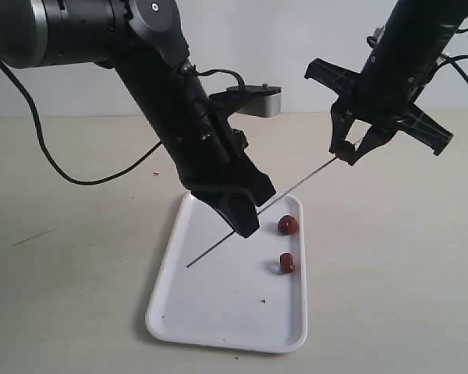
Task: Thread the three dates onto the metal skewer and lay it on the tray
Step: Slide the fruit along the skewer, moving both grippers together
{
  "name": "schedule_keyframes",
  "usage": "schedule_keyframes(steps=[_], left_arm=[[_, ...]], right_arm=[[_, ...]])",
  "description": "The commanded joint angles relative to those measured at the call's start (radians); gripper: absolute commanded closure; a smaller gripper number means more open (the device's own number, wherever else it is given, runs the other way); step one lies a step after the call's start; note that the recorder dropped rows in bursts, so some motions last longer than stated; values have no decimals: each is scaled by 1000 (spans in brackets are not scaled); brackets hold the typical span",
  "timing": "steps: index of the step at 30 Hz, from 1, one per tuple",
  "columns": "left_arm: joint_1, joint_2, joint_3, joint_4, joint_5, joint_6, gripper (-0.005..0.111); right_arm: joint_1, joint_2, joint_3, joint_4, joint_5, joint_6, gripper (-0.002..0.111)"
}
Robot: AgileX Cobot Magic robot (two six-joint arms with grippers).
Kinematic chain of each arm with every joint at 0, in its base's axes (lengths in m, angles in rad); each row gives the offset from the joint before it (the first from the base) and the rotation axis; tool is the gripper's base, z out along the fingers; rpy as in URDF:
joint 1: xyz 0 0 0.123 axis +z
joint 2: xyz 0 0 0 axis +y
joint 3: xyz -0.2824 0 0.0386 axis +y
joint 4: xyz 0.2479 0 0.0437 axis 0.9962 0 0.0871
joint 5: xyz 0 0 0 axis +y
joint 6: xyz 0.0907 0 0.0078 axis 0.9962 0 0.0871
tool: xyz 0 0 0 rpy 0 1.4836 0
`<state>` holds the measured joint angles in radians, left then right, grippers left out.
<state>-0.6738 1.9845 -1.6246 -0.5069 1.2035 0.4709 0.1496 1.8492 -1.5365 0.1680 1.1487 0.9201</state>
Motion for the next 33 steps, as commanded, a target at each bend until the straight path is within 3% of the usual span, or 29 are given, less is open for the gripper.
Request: schedule_keyframes(steps=[1,11,29,33], left_arm=[[-5,-4,-28,-32,-24,-9,107],[-5,18,-53,-27,-24,-22,107],[-3,32,-53,14,-32,-3,107],[-3,32,-53,14,-32,-3,107]], right_arm=[[35,-9,-6,-36,-8,22,81],[136,-9,-6,-76,8,52,81],[136,-9,-6,-73,25,24,81],[136,-9,-6,-76,-57,24,81]])
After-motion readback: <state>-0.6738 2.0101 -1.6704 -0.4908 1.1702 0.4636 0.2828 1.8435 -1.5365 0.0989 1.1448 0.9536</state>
